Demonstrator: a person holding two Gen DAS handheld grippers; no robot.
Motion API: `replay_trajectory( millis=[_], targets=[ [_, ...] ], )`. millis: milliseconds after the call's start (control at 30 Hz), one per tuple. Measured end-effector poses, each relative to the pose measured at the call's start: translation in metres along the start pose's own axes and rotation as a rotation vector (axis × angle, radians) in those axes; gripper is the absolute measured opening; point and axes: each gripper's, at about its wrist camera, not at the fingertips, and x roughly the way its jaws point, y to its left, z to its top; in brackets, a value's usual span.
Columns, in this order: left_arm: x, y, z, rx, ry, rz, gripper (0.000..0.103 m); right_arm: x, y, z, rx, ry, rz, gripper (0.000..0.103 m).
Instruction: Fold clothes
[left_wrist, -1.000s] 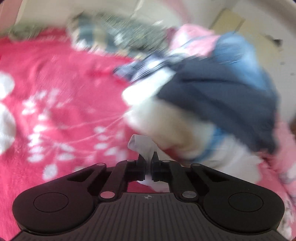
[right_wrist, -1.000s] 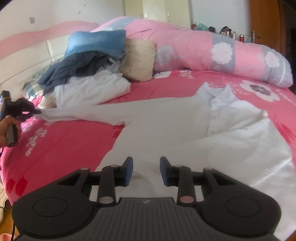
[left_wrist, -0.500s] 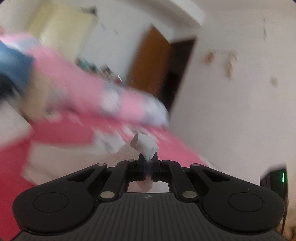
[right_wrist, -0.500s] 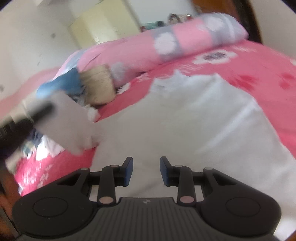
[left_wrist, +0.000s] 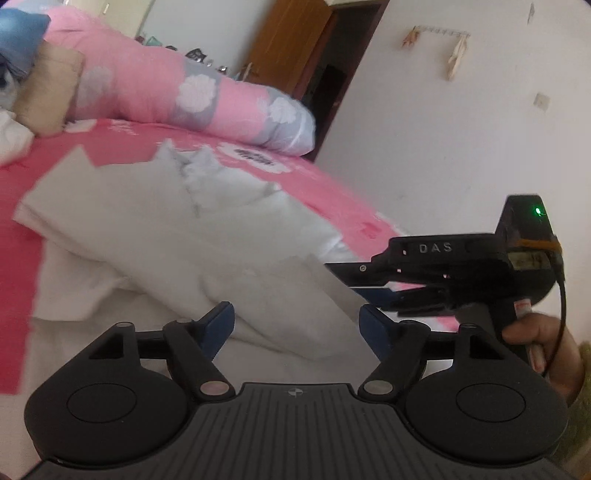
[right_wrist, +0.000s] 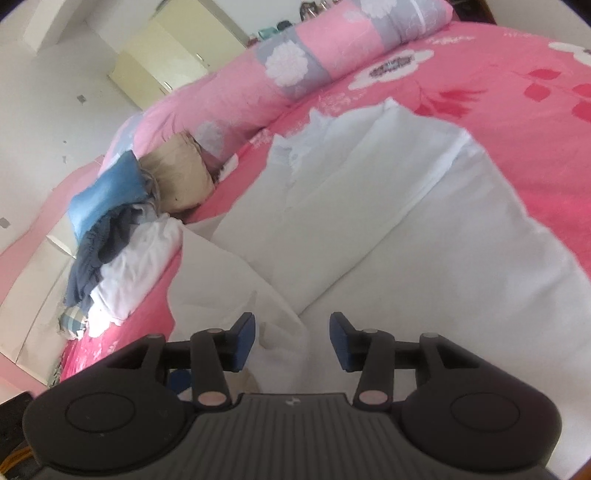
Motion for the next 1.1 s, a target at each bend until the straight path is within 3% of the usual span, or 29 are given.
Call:
replay_trajectory(
  millis=[167,233,333,400,500,667,733,800,867,900,933,1000,1100],
  targets=[
    [-0.006,0.014,0.002,-0.022,0.031,0.083,0.075,0.009,0.001,0.001,0.041,0.041,0.01,0.047],
    [-0.008,0.02,0.003,-0.035,0.037,0.111,0.075,-0.001,0.005,0.002,0.022,0.004,0.02,0.047],
    [-0.012,0.027,0.006,-0.088,0.039,0.081,0.075,-0.026,0.017,-0.004,-0.041,-0.128,-0.009,0.048],
    [-0.016,0.029,0.006,-0.105,0.025,0.06,0.075,-0.032,0.022,-0.007,-0.083,-0.135,0.015,0.049],
    [-0.019,0.027,0.008,-0.054,-0.012,0.06,0.075,-0.026,0.029,-0.011,-0.149,-0.093,0.011,0.049],
    [-0.012,0.034,0.015,0.039,-0.028,0.159,0.075,-0.014,0.034,-0.013,-0.27,-0.065,-0.045,0.052],
    [-0.005,0.04,0.016,0.048,-0.021,0.193,0.075,-0.007,0.035,-0.014,-0.292,-0.039,-0.062,0.061],
    [0.001,0.045,0.015,0.046,-0.005,0.213,0.075,0.002,0.038,-0.016,-0.327,-0.007,-0.077,0.061],
    [0.008,0.05,0.015,0.043,0.01,0.233,0.075,0.008,0.045,-0.021,-0.394,0.004,-0.104,0.054],
    [0.011,0.053,0.014,0.041,0.022,0.25,0.075,0.008,0.05,-0.024,-0.436,-0.001,-0.12,0.039],
    [0.014,0.055,0.012,0.035,0.037,0.263,0.075,0.009,0.055,-0.026,-0.477,-0.005,-0.136,0.017],
    [0.017,0.058,0.009,0.029,0.061,0.276,0.075,0.006,0.065,-0.029,-0.543,-0.03,-0.152,0.003],
    [0.017,0.058,0.007,0.036,0.067,0.286,0.075,-0.008,0.082,-0.027,-0.632,-0.113,-0.169,0.001]
  ],
)
